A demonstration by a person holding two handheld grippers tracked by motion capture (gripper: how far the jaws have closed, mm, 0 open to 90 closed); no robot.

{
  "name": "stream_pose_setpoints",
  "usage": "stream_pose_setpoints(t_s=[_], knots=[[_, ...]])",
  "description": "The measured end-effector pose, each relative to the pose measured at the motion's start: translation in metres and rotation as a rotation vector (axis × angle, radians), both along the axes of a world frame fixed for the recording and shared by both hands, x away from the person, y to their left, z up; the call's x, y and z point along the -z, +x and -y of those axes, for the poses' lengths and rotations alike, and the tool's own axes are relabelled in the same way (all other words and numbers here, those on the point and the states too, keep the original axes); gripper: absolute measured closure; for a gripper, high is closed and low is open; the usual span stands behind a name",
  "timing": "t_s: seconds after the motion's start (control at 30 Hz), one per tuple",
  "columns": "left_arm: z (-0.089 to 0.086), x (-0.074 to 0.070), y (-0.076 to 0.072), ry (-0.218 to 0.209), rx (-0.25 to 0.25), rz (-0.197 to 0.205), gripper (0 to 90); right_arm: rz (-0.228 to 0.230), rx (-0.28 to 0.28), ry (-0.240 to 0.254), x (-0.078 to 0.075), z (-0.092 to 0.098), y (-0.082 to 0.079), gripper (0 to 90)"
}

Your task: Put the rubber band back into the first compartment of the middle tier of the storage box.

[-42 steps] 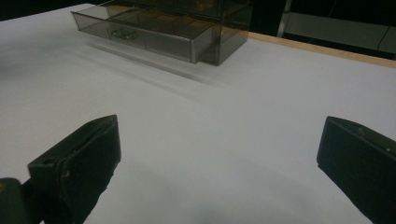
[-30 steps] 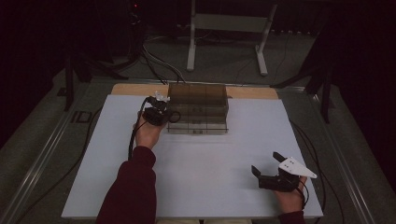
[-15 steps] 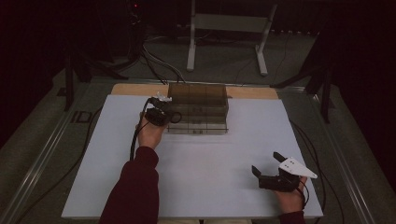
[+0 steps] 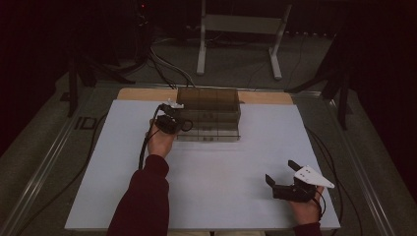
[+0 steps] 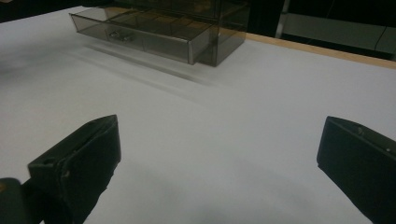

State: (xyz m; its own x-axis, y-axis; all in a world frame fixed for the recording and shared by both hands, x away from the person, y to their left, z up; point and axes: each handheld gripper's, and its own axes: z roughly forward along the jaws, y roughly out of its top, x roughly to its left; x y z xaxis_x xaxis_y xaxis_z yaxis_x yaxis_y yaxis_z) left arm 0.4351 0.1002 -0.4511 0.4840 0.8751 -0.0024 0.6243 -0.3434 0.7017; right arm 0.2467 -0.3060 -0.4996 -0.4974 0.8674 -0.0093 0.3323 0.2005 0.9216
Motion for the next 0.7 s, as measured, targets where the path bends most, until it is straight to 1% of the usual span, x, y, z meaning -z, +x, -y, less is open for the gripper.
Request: stream_pose_setpoints(t_s=[0.17,0.4,0.43,0.47,0.6,0.7], knots=[[0.002,0.003,0.001,0.004,-0.004,-0.004,88.3,0.000,0.001,0.001,0.000,0.000,0.000,0.2],[0.005,0.008,0.002,0.025,0.009,-0.011,88.3,0.000,-0.001,0.000,0.000,0.000,0.000,0.3],[0.005,0.010,0.003,0.034,0.009,-0.013,88.3,0.000,0.000,0.001,0.000,0.000,0.000,0.2],[0.006,0.011,0.003,0.032,0.005,-0.016,88.2,0.001,-0.001,0.000,0.000,0.000,0.000,0.3],[0.007,0.014,0.004,0.044,0.013,-0.024,87.9,0.000,-0.001,0.000,0.000,0.000,0.000,0.2],[0.007,0.016,0.005,0.041,0.018,-0.034,87.9,0.000,0.000,0.001,0.000,0.000,0.000,0.2]])
